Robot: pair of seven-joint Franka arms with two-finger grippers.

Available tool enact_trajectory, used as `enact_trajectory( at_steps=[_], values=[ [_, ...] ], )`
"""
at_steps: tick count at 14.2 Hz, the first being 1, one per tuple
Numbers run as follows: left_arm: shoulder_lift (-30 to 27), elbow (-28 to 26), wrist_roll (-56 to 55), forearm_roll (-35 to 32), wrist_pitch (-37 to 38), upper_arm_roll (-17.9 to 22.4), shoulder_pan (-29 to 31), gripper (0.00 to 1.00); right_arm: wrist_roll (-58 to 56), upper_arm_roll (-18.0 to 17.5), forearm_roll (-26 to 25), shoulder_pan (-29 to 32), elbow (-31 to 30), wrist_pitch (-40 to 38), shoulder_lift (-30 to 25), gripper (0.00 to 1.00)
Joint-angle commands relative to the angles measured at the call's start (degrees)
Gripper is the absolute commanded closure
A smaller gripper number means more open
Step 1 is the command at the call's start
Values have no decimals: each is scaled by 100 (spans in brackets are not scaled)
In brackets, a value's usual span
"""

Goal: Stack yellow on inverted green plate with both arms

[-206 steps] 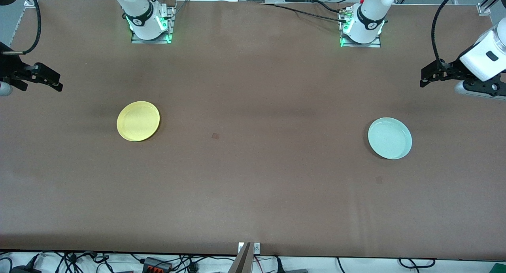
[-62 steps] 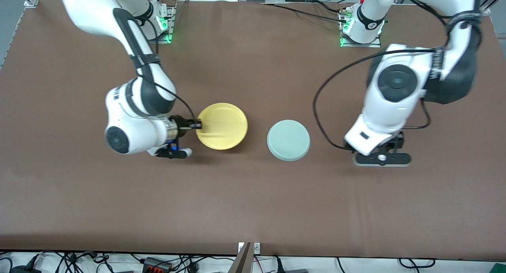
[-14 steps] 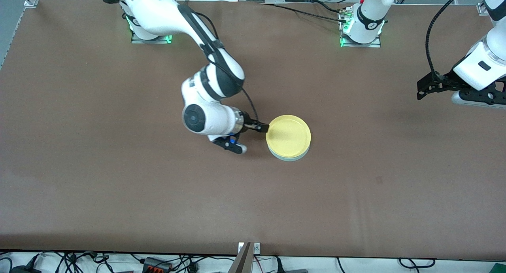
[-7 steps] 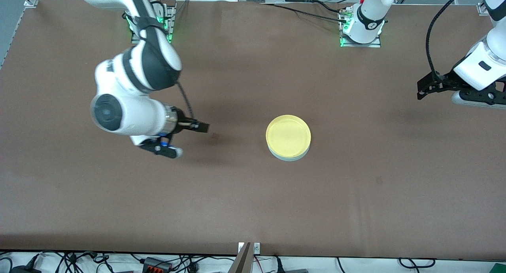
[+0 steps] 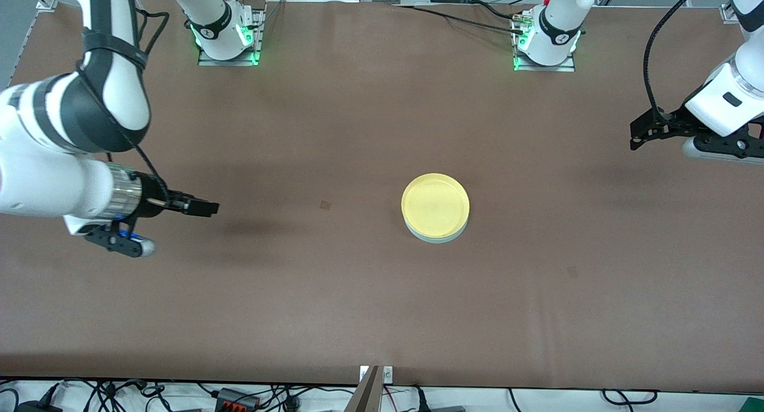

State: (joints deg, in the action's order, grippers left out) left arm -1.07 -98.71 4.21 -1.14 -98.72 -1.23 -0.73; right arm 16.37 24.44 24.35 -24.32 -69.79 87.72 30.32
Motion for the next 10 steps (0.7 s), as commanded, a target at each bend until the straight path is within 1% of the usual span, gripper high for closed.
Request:
enact_trajectory(
  at_steps=[1, 2, 4, 5, 6, 8, 9, 10],
  values=[
    [54, 141, 88, 96, 116, 9, 11, 0, -571, -88, -272, 329, -201, -9, -439, 0],
    [54, 141, 80, 96, 116, 9, 11, 0, -1026, -98, -334, 453, -210, 8, -474, 0],
    [54, 141, 88, 96, 116, 9, 11, 0, -1496, -124, -1033, 551, -210, 69, -684, 0],
    [54, 141, 88, 96, 116, 9, 11, 0, -1523, -315, -1342, 629, -210, 140, -825, 0],
    [54, 141, 88, 96, 116, 9, 11, 0, -1532, -665, -1510, 961, -202, 132, -983, 0],
    [54, 141, 88, 96, 125, 9, 11, 0, -1523, -1587, -1748, 1838, -219, 123, -1246, 0],
    [54, 150, 88, 96, 151, 9, 20, 0, -1532, -1844, -1836, 2156, -237, 97, -1335, 0],
    [54, 141, 88, 96, 151, 9, 11, 0, -1549, -1951, -1924, 2325, -298, 79, -1440, 0]
  ],
)
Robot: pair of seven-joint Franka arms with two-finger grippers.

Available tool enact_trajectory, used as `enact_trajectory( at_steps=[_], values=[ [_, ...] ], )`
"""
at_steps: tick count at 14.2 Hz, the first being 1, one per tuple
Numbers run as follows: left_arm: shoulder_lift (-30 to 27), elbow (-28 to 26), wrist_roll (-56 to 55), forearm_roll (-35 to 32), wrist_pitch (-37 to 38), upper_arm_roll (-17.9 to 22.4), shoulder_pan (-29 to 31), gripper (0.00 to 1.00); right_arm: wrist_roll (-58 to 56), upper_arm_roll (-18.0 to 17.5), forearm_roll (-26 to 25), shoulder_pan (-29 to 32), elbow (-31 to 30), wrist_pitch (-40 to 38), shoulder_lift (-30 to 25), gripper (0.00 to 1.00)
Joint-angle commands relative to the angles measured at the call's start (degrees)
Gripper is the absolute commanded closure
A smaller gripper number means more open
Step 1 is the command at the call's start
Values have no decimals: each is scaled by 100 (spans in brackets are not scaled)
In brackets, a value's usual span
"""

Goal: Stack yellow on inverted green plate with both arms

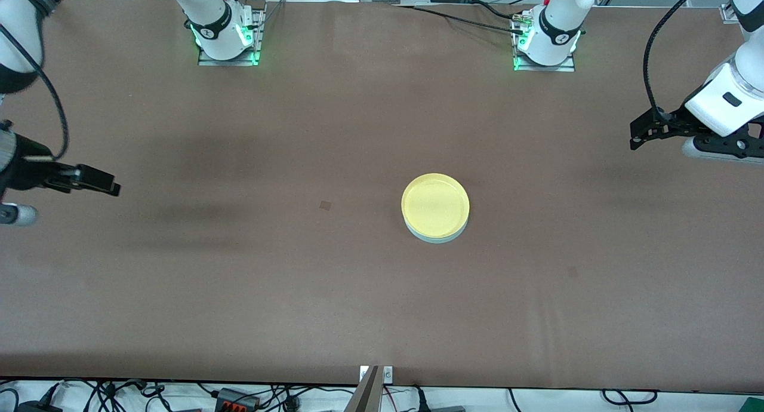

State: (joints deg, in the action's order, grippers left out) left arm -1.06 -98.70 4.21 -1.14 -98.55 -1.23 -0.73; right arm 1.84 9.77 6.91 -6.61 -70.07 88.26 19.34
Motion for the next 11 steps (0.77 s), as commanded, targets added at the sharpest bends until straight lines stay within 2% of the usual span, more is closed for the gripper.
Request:
enact_trajectory(
  at_steps=[1, 5, 8, 11],
  values=[
    [54, 141, 88, 96, 135, 9, 12, 0, -200, -511, -216, 729, -383, 34, -465, 0],
    [54, 141, 97, 96, 135, 18, 20, 0, -658, -617, -497, 951, -543, 86, -660, 0],
    [54, 149, 115, 96, 135, 18, 64, 0, -588, -617, -989, 644, -569, 8, -739, 0],
    [54, 150, 132, 96, 135, 18, 91, 0, -492, -617, -964, 643, -1287, 208, -1212, 0]
  ],
)
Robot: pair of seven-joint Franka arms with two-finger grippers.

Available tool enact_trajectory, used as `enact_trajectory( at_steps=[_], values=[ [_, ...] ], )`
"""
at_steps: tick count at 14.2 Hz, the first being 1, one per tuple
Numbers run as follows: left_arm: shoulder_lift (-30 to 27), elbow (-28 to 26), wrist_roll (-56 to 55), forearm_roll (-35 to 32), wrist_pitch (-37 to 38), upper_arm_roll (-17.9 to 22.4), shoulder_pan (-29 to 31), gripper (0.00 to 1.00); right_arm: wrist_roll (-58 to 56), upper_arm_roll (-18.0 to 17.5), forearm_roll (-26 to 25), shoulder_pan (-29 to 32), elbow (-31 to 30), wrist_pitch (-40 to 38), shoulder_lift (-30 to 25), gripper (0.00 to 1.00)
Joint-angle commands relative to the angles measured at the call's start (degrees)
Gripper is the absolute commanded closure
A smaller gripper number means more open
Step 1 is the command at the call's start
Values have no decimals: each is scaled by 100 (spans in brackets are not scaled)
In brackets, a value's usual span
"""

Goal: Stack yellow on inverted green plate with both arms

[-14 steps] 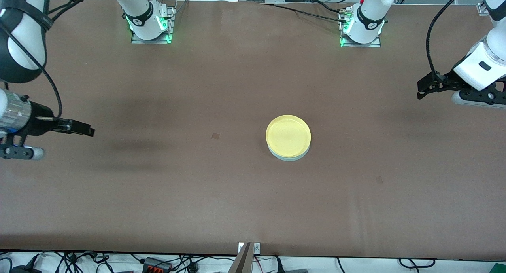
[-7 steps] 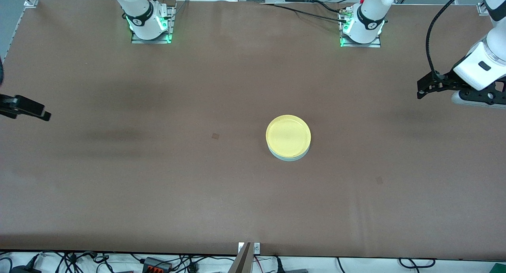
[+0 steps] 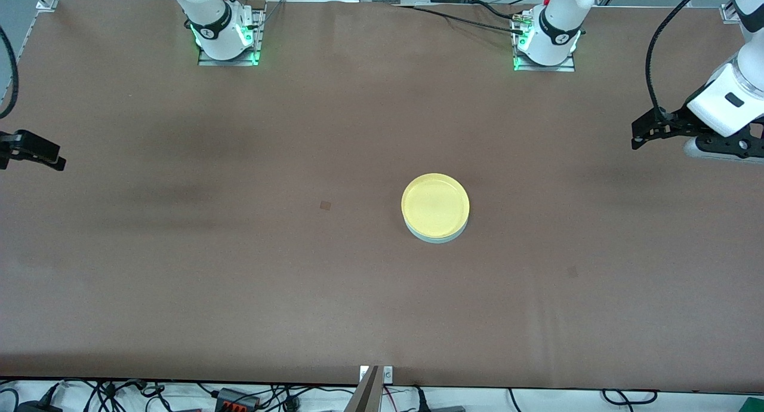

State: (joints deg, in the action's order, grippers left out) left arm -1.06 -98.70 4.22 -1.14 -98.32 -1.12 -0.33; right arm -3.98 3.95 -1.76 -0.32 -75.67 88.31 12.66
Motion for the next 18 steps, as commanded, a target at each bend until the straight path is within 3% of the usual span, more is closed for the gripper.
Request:
enact_trajectory(
  at_steps=[1, 3, 5, 18],
  values=[
    [54, 149, 132, 96, 111, 7, 51, 0, 160, -34, -96, 15, -1130, 430, -797, 0],
    [54, 149, 132, 96, 111, 7, 51, 0, 161, -26, -105, 23, -1764, 774, -1185, 0],
    [54, 149, 141, 96, 111, 7, 51, 0, 143, -26, -131, 23, -2021, 924, -1327, 0],
    [54, 149, 150, 96, 111, 7, 51, 0, 134, -26, -61, 41, -1714, 872, -1169, 0]
  ],
)
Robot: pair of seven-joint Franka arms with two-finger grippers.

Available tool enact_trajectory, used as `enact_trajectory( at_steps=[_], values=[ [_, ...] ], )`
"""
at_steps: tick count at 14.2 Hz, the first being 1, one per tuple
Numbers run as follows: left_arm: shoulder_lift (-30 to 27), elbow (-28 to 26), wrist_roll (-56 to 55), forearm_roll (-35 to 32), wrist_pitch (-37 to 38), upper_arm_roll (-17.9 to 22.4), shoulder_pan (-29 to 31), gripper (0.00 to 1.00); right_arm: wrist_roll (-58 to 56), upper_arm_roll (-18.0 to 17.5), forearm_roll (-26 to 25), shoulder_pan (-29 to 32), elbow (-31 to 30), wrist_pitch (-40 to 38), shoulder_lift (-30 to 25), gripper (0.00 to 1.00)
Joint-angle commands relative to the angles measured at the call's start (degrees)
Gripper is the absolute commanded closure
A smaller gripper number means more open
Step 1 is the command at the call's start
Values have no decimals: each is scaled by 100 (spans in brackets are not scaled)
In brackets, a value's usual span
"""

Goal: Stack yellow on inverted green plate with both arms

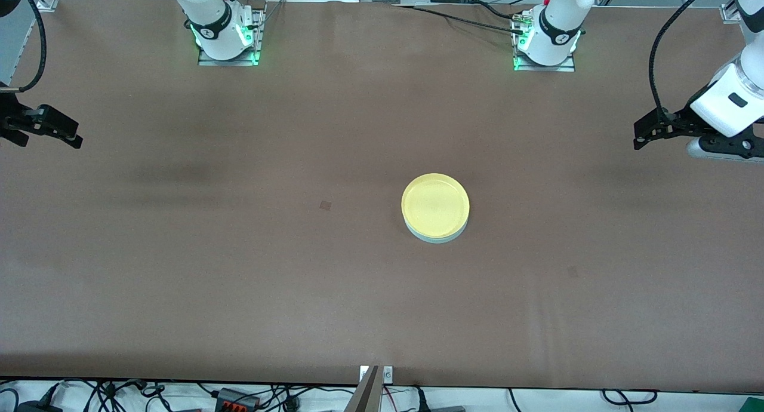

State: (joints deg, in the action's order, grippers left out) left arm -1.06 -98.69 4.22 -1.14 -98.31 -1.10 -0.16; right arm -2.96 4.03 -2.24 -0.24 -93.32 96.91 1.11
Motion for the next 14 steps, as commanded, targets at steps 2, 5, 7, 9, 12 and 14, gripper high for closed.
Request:
enact_trajectory(
  at_steps=[2, 5, 7, 9, 12, 14],
  values=[
    [54, 148, 149, 96, 111, 5, 33, 0, 32, -42, -14, 41, 42, 12, -14, 0],
    [54, 148, 149, 96, 111, 5, 33, 0, 14, -164, -22, 181, 51, 3, -14, 0],
    [54, 140, 149, 96, 111, 5, 33, 0, 6, -218, -14, 200, 42, 3, -14, 0],
    [54, 148, 149, 96, 111, 5, 33, 0, -3, -209, -14, 173, 42, -23, -23, 0],
    [54, 148, 149, 96, 111, 5, 33, 0, 23, -174, -5, 191, 42, -190, -40, 0],
    [54, 148, 149, 96, 111, 5, 33, 0, 67, -174, 56, 173, 33, -208, -31, 0]
  ],
)
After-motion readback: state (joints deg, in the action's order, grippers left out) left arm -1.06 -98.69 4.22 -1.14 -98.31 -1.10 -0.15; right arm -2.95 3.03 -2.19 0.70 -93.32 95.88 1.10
